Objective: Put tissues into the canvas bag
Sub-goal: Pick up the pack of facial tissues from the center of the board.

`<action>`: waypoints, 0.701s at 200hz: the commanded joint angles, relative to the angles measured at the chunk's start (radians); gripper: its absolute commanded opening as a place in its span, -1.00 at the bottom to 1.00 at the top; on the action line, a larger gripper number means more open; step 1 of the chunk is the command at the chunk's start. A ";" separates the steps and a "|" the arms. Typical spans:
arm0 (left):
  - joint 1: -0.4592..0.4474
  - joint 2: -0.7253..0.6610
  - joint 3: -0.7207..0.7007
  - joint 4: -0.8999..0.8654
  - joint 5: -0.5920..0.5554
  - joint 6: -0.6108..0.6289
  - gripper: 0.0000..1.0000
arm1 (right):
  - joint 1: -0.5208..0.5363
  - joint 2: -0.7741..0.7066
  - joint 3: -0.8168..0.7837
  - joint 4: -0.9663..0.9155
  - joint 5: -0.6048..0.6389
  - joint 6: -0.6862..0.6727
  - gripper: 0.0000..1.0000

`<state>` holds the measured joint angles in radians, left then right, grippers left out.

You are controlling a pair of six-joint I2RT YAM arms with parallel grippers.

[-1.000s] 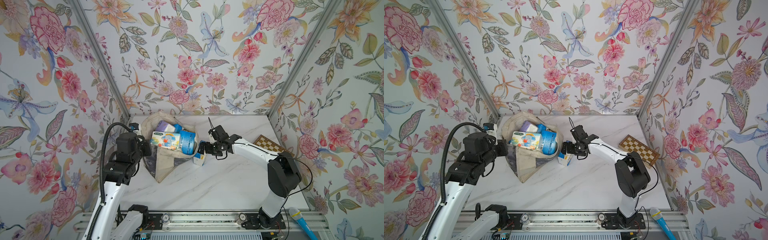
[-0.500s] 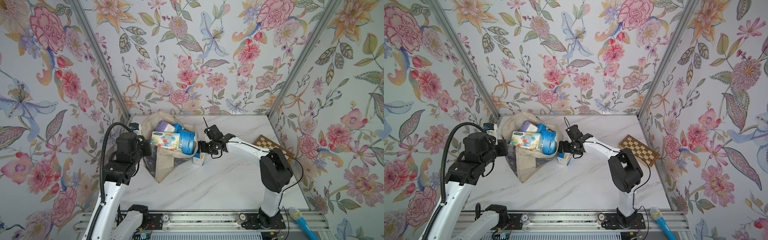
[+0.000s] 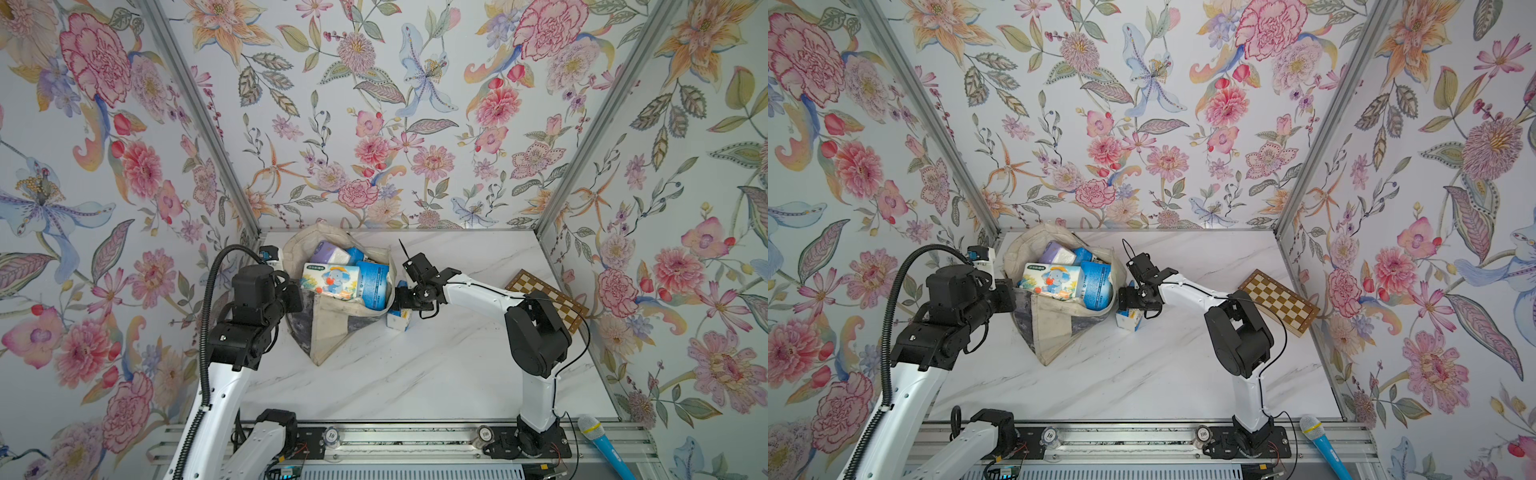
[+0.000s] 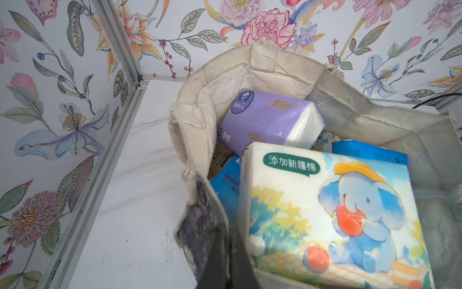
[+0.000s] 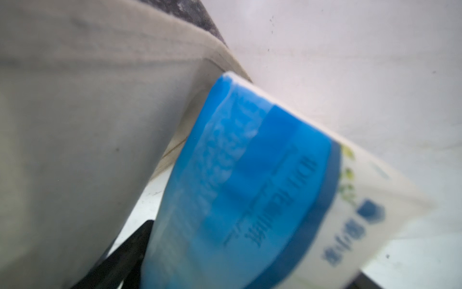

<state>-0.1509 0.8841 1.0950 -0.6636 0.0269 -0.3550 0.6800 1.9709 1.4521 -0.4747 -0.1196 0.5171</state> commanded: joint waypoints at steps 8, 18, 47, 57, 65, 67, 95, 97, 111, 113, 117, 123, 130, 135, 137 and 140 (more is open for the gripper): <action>-0.003 0.009 0.014 0.095 0.022 0.009 -1.00 | -0.018 -0.046 -0.031 -0.059 0.055 -0.043 0.51; -0.002 0.011 0.011 0.101 0.024 0.007 -1.00 | -0.026 -0.060 -0.045 -0.060 0.055 -0.046 0.42; -0.003 0.019 0.010 0.110 0.034 0.001 -1.00 | -0.070 -0.105 -0.076 -0.061 0.055 -0.052 0.16; -0.003 0.022 0.010 0.110 0.039 0.000 -1.00 | -0.082 -0.126 -0.082 -0.062 0.053 -0.062 0.12; -0.003 0.023 0.011 0.111 0.045 -0.001 -1.00 | -0.092 -0.143 -0.082 -0.061 0.054 -0.072 0.11; -0.003 0.025 0.010 0.111 0.046 -0.003 -1.00 | -0.095 -0.148 -0.083 -0.061 0.053 -0.075 0.11; -0.004 0.037 0.009 0.117 0.071 -0.012 -1.00 | -0.148 -0.231 -0.058 -0.046 0.021 -0.126 0.05; -0.003 0.038 0.008 0.117 0.074 -0.013 -1.00 | -0.150 -0.239 -0.056 -0.042 0.021 -0.132 0.05; -0.005 0.045 0.008 0.121 0.088 -0.016 -1.00 | -0.160 -0.296 -0.036 -0.002 0.023 -0.188 0.05; -0.006 0.044 0.008 0.121 0.089 -0.016 -1.00 | -0.160 -0.304 -0.033 0.003 0.024 -0.198 0.05; -0.006 0.047 0.009 0.120 0.090 -0.017 -1.00 | -0.161 -0.319 -0.025 0.014 0.024 -0.215 0.07; -0.007 0.049 0.010 0.119 0.093 -0.018 -1.00 | -0.161 -0.341 -0.011 0.030 0.025 -0.244 0.11; -0.007 0.050 0.010 0.121 0.095 -0.018 -1.00 | -0.161 -0.363 0.007 0.051 0.018 -0.280 0.16; -0.007 0.051 0.011 0.122 0.097 -0.019 -1.00 | -0.161 -0.379 0.019 0.071 0.009 -0.303 0.18; -0.007 0.051 0.011 0.122 0.097 -0.019 -1.00 | -0.161 -0.386 0.024 0.080 0.007 -0.311 0.19; -0.008 0.052 0.012 0.123 0.097 -0.018 -1.00 | -0.161 -0.395 0.030 0.094 0.001 -0.322 0.21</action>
<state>-0.1509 0.9329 1.0950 -0.6174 0.0853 -0.3599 0.5133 1.6695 1.4006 -0.5034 -0.0895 0.3378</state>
